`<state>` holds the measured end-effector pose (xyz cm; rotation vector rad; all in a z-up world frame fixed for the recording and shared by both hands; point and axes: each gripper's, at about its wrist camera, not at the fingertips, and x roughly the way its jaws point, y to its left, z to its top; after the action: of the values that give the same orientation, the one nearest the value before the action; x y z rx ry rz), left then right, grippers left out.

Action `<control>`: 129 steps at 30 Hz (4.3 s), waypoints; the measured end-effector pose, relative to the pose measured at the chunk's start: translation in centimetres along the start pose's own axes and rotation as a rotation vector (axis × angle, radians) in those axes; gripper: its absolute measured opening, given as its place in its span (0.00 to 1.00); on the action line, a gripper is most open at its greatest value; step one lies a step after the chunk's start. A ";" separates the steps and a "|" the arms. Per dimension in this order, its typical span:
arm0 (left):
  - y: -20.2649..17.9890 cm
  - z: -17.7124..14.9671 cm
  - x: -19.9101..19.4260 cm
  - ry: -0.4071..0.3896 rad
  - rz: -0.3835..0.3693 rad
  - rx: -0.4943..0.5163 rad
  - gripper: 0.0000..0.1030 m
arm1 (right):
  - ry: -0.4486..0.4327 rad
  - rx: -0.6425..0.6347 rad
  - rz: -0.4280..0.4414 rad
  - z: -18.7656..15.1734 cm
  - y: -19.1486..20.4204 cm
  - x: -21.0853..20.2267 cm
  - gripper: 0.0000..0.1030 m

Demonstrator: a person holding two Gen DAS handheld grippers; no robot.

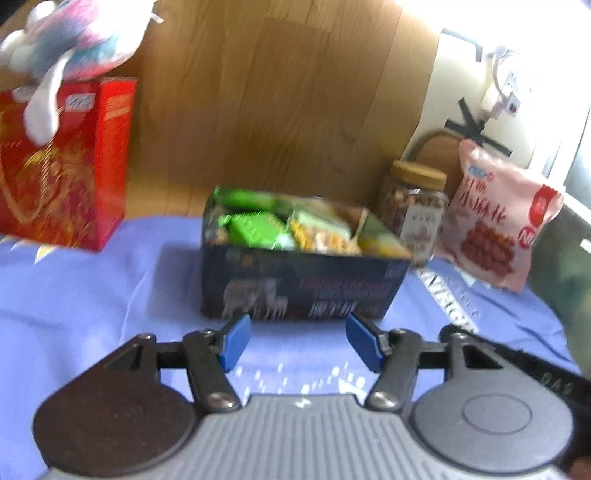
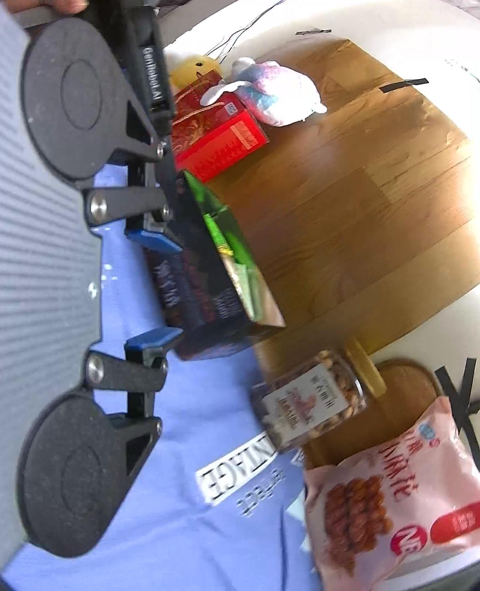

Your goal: Organize snacks

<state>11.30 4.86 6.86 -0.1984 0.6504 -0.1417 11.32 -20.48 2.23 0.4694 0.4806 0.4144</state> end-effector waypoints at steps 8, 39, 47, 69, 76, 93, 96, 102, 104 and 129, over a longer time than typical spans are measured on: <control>-0.4 -2.5 -2.8 -0.042 0.146 0.053 0.96 | -0.001 -0.018 0.038 -0.8 1.3 -2.4 0.63; -2.3 -4.4 -5.9 -0.097 0.452 0.193 1.00 | 0.033 -0.020 0.099 -2.3 3.2 -4.9 0.80; -2.8 -4.6 -5.4 -0.067 0.463 0.214 1.00 | 0.032 -0.003 0.107 -2.4 2.8 -5.0 0.81; -8.1 -5.3 -3.4 0.002 0.361 0.240 1.00 | -0.019 0.056 0.079 -1.9 -1.0 -7.1 0.82; -9.3 -5.4 -3.5 0.016 0.286 0.214 1.00 | -0.043 0.056 0.076 -1.6 -1.8 -8.0 0.82; -9.1 -5.2 -4.8 0.024 0.158 0.113 1.00 | -0.095 -0.007 0.067 -1.4 -0.5 -9.5 0.84; -9.0 -5.2 -5.0 0.021 0.151 0.104 1.00 | -0.098 -0.008 0.071 -1.3 -0.3 -9.8 0.84; -8.9 -5.3 -5.2 0.019 0.141 0.100 1.00 | -0.102 -0.010 0.070 -1.3 -0.2 -9.9 0.84; -8.9 -5.3 -5.4 0.010 0.142 0.103 1.00 | -0.099 -0.009 0.071 -1.3 -0.2 -9.9 0.85; -7.2 -5.6 -5.4 0.024 0.170 0.109 1.00 | -0.052 -0.032 0.044 -1.7 0.8 -8.7 0.86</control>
<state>3.12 -1.90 7.29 -0.0360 0.6781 -0.0160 3.19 -23.39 4.26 0.4594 0.4133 0.4507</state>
